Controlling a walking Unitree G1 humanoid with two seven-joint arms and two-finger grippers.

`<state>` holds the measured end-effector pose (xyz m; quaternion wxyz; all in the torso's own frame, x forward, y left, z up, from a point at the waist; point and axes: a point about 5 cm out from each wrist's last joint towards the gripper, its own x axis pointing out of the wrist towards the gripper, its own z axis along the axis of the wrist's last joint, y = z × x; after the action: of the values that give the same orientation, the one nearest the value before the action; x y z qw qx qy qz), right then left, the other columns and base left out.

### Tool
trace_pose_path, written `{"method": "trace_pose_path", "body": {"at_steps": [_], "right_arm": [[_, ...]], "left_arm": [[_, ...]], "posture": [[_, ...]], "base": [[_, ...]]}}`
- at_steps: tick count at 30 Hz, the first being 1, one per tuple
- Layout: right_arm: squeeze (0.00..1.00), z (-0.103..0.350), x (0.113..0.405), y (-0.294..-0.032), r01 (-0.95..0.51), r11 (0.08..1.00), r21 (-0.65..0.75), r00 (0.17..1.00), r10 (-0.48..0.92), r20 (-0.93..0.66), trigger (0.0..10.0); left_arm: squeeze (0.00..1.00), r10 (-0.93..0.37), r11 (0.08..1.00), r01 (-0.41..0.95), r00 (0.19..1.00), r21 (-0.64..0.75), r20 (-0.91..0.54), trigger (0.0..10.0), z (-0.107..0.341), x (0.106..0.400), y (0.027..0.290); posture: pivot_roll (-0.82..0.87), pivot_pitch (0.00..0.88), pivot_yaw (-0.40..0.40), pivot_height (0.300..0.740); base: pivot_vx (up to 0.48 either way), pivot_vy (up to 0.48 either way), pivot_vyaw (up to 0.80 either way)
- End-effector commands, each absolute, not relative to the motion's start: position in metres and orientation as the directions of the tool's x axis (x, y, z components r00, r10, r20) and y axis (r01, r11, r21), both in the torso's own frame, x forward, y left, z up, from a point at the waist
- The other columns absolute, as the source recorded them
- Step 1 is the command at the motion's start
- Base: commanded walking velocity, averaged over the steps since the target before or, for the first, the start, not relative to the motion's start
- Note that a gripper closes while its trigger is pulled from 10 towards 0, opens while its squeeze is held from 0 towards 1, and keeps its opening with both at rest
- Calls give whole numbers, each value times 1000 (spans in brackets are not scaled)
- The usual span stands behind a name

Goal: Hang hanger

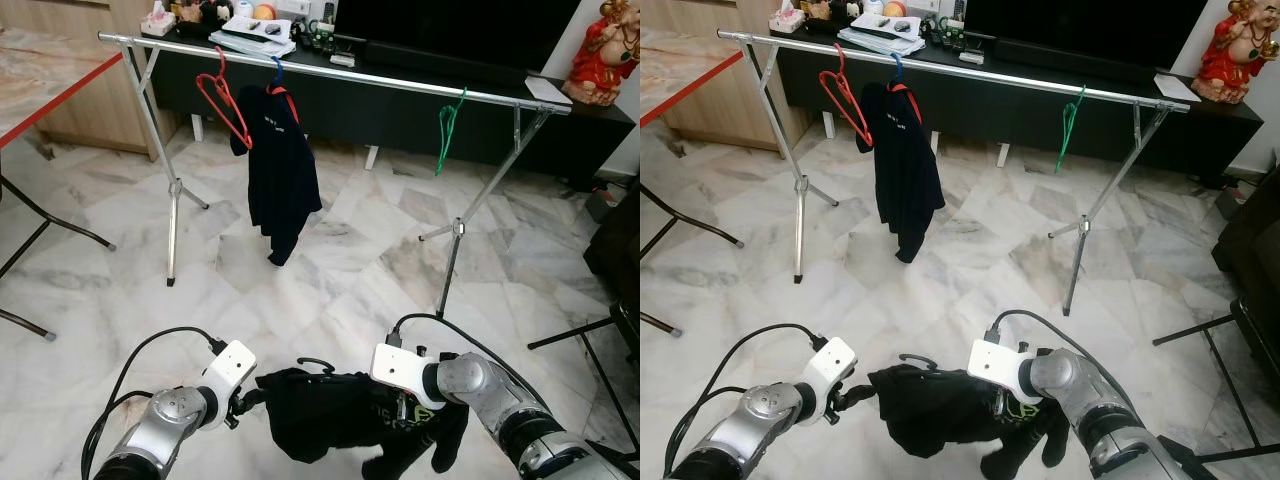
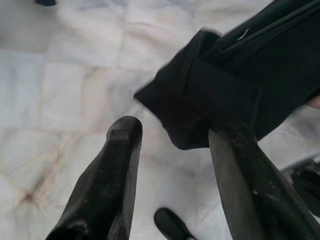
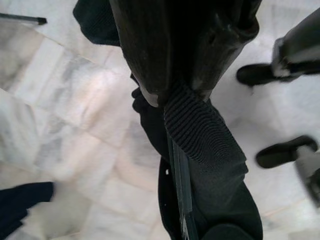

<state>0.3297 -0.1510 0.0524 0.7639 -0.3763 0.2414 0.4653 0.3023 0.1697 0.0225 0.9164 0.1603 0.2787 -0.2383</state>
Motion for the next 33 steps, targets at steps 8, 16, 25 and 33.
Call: {"method": "trace_pose_path", "body": {"at_steps": [8,16,25,33], "right_arm": [[0,51,329,-146,-869,354,-347,494,561,-664,10000],[0,52,330,-128,-870,390,-302,490,614,-618,10000],[0,56,331,-124,-871,394,-294,489,636,-597,10000],[0,61,333,-125,-876,395,-276,480,664,-574,10000]], "left_arm": [[1000,-236,916,378,781,137,-578,10000,22,309,173],[675,-251,933,350,796,81,-551,10000,26,315,165],[0,-261,955,294,802,-24,-538,10000,22,315,162],[0,-182,975,222,819,8,-544,10000,24,321,166]], "posture": [[57,113,-162,740],[59,116,-164,740],[56,114,-167,740],[46,113,-166,740]], "base": [[0,0,0],[0,0,0],[0,0,0],[0,0,0]]}}
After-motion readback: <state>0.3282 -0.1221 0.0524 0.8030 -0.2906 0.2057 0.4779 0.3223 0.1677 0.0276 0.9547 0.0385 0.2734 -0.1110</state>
